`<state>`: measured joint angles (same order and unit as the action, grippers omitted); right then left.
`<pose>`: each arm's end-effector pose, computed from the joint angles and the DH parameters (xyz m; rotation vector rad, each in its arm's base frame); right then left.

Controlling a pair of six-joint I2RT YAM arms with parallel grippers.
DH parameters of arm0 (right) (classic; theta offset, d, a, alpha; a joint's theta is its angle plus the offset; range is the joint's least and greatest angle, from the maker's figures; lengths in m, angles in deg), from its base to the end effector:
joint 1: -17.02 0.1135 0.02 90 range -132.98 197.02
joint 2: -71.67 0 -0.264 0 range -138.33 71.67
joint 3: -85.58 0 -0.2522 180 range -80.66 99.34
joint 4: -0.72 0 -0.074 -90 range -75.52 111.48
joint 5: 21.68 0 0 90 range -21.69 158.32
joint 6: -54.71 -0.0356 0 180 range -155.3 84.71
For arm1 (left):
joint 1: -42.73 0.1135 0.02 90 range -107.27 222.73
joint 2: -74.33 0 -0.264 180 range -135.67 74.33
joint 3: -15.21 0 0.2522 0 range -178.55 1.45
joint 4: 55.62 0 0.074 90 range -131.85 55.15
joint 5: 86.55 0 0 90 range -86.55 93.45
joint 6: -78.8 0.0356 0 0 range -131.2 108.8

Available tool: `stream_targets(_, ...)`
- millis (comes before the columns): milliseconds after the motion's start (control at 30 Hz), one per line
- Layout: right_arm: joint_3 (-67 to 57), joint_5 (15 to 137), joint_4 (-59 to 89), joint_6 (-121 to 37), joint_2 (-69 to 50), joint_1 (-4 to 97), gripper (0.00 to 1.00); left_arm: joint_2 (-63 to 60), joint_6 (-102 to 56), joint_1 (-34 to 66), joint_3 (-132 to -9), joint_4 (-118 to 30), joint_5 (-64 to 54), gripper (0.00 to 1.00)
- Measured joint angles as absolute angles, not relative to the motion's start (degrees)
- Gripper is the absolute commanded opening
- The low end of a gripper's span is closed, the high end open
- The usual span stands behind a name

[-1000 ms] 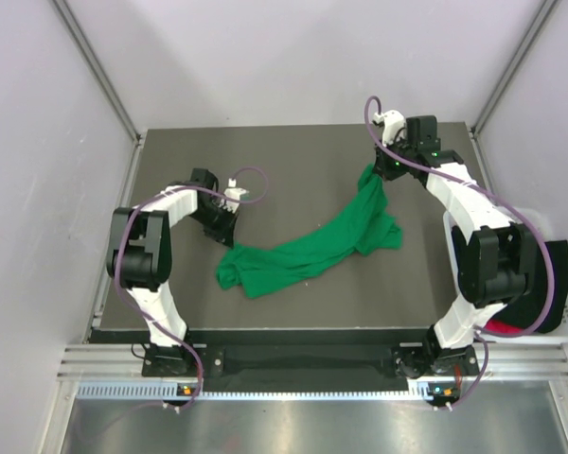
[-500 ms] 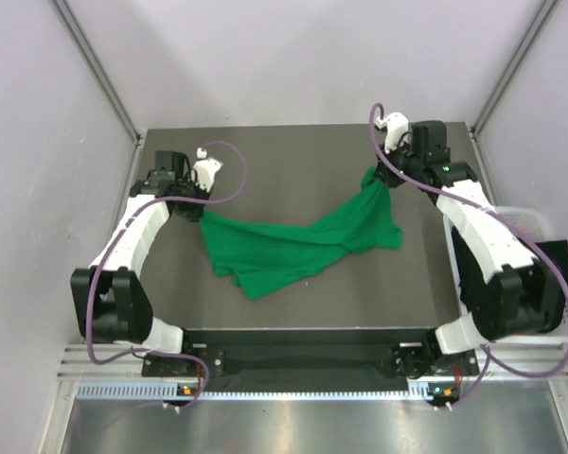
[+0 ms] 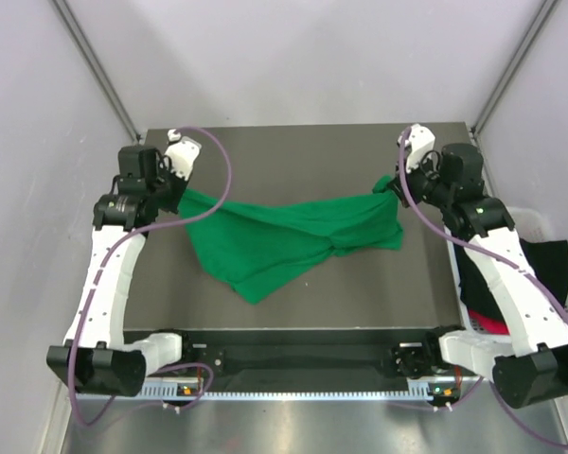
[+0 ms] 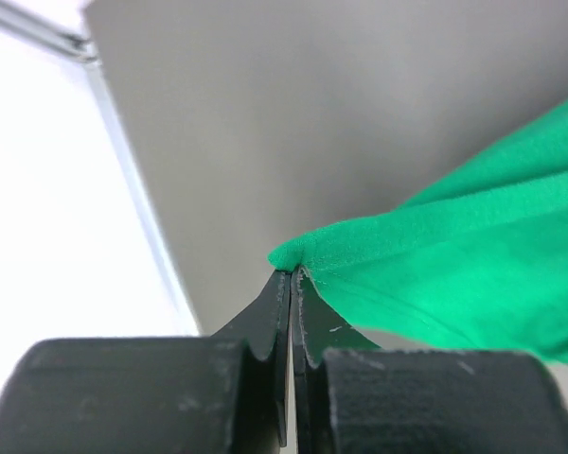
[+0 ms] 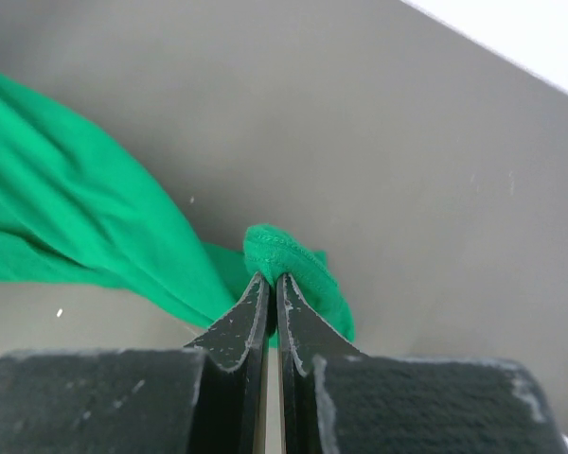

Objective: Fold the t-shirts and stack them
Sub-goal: Flatten the tshirt out

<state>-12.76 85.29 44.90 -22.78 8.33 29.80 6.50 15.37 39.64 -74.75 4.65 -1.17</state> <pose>0.2300 0.0628 0.3816 -0.6219 1.9156 0.3021 0.2396 -0.0158 0.3854 0.6149 2.1511 0.1329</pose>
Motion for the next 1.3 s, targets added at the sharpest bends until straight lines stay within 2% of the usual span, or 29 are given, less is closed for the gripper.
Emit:
stream_targets(167, -13.4, 83.3, 42.1, -23.6, 2.6, 29.7, 0.00, 3.5, 16.4, 39.6, -74.4, 0.5, 3.2, 0.00)
stream_targets(367, -10.7, 81.2, 39.4, -24.9, -13.7, 29.6, 0.00, -15.8, 16.0, 39.6, -74.2, -7.0, 4.7, 0.00)
stream_targets(467, -6.9, 80.7, 38.6, -25.0, -22.9, 29.6, 0.00, -23.9, 14.7, 39.6, -74.2, -9.4, 5.1, 0.00)
stream_targets(600, 3.4, 80.6, 38.1, -25.3, -33.6, 29.6, 0.00, -27.3, 12.2, 39.6, -74.7, -11.5, 5.7, 0.00)
stream_targets(667, 8.7, 81.0, 37.6, -25.5, -37.4, 29.6, 0.07, -27.3, 11.4, 39.6, -75.3, -12.4, 5.7, 0.00)
stream_targets(700, 11.4, 81.3, 37.7, -25.7, -39.1, 29.6, 0.20, -27.3, 11.1, 39.6, -75.6, -13.2, 5.6, 0.00)
stream_targets(800, 17.0, 81.5, 37.5, -26.3, -42.6, 29.9, 0.36, -26.9, 10.5, 39.6, -75.6, -14.5, 5.6, 0.00)
stream_targets(933, 13.5, 79.9, 35.8, -26.4, -41.0, 30.0, 0.46, -25.0, 9.9, 39.6, -74.0, -14.9, 5.1, 0.00)
stream_targets(1100, 0.9, 79.2, 38.2, -25.0, -29.2, 29.7, 0.35, -21.7, 9.6, 39.6, -71.7, -14.8, 4.5, 0.00)
stream_targets(1300, -3.9, 84.9, 46.3, -21.3, -18.6, 29.2, 0.26, -17.7, 9.0, 39.6, -69.0, -14.9, 3.7, 0.00)
